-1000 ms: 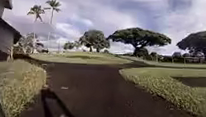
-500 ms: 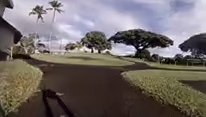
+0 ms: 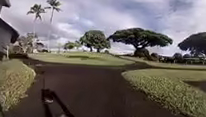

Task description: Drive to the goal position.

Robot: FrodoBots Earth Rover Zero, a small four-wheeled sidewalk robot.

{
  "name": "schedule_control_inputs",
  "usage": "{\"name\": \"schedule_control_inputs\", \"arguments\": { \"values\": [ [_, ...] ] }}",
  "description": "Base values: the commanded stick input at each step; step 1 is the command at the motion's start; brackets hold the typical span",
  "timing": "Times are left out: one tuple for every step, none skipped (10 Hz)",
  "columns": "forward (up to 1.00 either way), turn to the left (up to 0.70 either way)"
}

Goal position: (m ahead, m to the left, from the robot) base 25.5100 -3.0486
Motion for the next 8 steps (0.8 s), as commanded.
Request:
{"name": "schedule_control_inputs", "arguments": {
  "values": [
    [0.5,0.0],
    [0.5,0.0],
    [0.5,0.08],
    [0.5,0.27],
    [0.5,0.27],
    [0.5,0.27],
    [0.5,0.26],
    [0.5,0.03]
  ]
}}
